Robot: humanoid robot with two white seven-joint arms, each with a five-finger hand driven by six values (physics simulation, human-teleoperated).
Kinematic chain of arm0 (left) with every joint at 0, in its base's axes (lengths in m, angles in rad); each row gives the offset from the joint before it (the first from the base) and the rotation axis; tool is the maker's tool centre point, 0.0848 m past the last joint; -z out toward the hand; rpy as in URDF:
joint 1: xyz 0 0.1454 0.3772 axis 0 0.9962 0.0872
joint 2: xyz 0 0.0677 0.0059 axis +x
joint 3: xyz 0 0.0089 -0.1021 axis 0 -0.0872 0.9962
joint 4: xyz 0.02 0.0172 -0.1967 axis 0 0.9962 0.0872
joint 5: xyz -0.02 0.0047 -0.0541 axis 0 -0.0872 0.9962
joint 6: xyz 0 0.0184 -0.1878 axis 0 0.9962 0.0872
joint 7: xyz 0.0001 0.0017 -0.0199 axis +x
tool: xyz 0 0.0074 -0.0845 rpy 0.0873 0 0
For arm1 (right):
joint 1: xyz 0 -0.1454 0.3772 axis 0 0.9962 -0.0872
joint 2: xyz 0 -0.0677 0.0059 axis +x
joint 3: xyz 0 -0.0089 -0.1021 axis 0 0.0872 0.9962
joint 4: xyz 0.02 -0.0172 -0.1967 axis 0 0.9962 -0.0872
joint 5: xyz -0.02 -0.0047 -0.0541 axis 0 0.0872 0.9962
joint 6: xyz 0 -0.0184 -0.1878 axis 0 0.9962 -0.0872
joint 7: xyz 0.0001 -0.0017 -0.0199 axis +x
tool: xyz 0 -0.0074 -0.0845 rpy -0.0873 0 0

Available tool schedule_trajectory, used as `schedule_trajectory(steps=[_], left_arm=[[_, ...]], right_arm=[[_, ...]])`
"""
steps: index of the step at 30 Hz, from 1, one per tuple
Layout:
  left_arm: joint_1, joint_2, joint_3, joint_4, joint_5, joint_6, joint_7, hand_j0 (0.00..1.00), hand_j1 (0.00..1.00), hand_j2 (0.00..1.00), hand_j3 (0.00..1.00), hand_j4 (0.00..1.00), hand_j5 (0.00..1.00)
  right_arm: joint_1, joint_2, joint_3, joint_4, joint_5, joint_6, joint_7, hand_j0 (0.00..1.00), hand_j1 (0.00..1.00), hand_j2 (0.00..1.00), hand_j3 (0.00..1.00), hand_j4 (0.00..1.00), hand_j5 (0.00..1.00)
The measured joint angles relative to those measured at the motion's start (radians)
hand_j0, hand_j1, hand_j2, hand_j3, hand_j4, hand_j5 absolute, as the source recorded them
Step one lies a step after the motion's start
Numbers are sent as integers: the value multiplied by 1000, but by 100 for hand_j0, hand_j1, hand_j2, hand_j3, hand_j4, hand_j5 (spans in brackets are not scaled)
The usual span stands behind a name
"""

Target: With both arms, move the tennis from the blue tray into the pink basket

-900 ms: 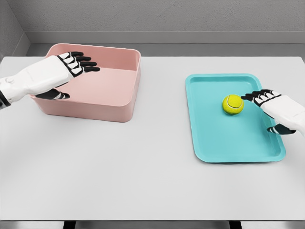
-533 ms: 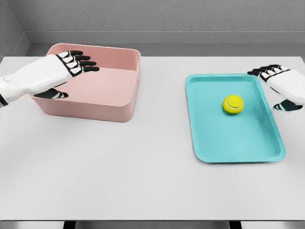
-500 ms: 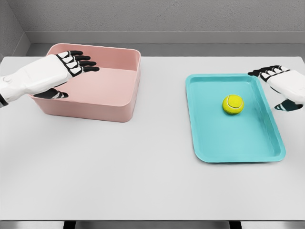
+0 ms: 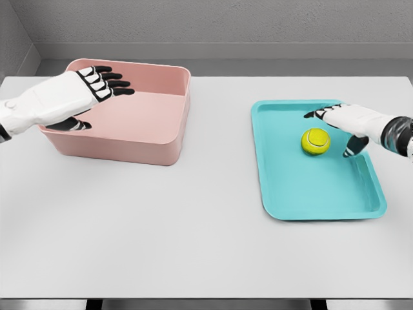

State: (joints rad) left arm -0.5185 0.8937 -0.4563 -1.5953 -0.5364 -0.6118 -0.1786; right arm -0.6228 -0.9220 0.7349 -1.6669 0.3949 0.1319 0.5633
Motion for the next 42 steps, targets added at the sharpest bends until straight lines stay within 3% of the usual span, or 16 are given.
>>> schedule_trajectory(steps=[6, 16, 19, 21, 29, 42], left_arm=[[0, 0, 0, 0, -2, 0, 0, 100, 100, 100, 100, 100, 100], [2, -1, 0, 0, -8, 0, -1, 100, 100, 100, 100, 100, 100], [2, -1, 1, 0, -9, 0, -1, 100, 100, 100, 100, 100, 100], [2, -1, 1, 0, -9, 0, -1, 100, 100, 100, 100, 100, 100], [2, 0, 2, 0, -9, 0, -1, 100, 100, 100, 100, 100, 100], [3, 1, 3, 0, -8, 0, 0, 100, 100, 100, 100, 100, 100]], right_arm=[[-78, 41, 75, 48, -1, 37, 11, 100, 100, 100, 100, 100, 100], [-78, 65, 135, 100, -4, 63, 13, 100, 100, 100, 100, 100, 100], [-78, 65, 140, 101, -4, 64, 12, 75, 75, 75, 75, 75, 75], [-78, 65, 141, 101, -4, 64, 12, 69, 69, 69, 69, 69, 69], [-78, 64, 143, 100, -3, 65, 13, 57, 57, 57, 57, 57, 57], [-109, 58, 130, 65, -1, 63, 13, 54, 54, 54, 54, 54, 54]])
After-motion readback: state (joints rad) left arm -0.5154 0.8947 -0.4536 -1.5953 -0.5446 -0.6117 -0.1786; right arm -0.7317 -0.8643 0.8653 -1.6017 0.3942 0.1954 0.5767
